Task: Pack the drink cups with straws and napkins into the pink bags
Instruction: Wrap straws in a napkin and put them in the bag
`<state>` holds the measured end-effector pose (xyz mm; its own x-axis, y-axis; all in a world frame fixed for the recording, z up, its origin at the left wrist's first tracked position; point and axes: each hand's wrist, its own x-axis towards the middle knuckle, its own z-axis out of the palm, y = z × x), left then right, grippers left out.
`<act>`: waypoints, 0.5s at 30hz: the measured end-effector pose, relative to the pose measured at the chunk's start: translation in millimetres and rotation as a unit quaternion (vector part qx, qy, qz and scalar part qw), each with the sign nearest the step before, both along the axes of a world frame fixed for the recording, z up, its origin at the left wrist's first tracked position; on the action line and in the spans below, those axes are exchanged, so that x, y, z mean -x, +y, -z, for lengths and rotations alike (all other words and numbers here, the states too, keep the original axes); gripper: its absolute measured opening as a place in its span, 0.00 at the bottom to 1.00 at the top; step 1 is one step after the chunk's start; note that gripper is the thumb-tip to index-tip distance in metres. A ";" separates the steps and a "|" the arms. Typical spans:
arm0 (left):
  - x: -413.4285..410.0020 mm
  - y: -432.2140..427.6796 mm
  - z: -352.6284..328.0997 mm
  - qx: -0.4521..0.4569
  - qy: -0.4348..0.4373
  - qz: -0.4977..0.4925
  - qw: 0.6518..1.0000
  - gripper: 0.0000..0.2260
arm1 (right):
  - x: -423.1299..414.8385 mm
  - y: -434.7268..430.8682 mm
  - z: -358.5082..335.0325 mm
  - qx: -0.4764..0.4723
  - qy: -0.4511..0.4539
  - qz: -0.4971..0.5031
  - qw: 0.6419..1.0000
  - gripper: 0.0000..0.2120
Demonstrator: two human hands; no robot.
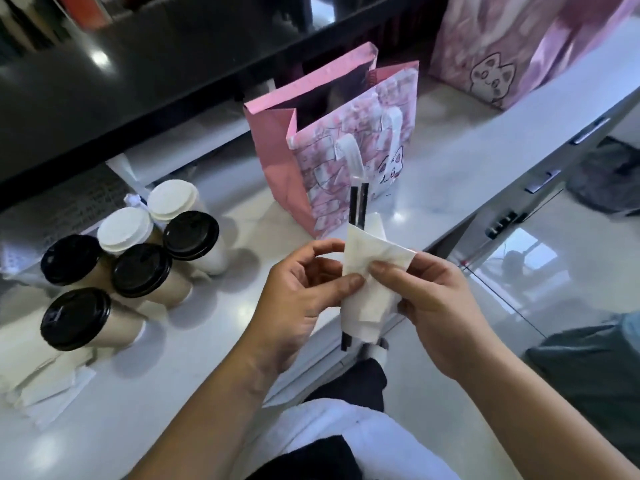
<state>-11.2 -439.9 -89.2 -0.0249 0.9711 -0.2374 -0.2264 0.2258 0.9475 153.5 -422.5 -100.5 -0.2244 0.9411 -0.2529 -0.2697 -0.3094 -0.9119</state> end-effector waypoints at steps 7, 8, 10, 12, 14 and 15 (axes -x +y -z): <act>3.3 78.8 -48.9 -0.126 0.084 0.028 0.988 0.17 | -13.6 88.3 -57.7 -0.070 0.011 -0.091 0.993 0.11; 7.7 90.5 -58.5 -0.144 0.087 0.028 0.985 0.17 | -10.0 103.6 -69.2 -0.088 0.009 -0.101 0.991 0.10; 20.4 112.2 -76.0 -0.186 0.114 0.002 0.976 0.15 | -0.5 137.9 -91.8 -0.128 0.002 -0.117 0.985 0.07; 38.5 133.1 -84.2 -0.237 0.219 -0.058 0.945 0.13 | 7.1 175.6 -110.5 -0.177 -0.020 -0.113 0.977 0.05; 55.9 153.8 -87.0 -0.247 0.372 -0.106 0.888 0.12 | 13.3 213.3 -125.5 -0.236 -0.056 -0.102 0.965 0.04; 61.4 160.6 -87.0 -0.233 0.437 -0.108 0.862 0.13 | 14.5 228.2 -130.7 -0.273 -0.087 -0.099 0.953 0.03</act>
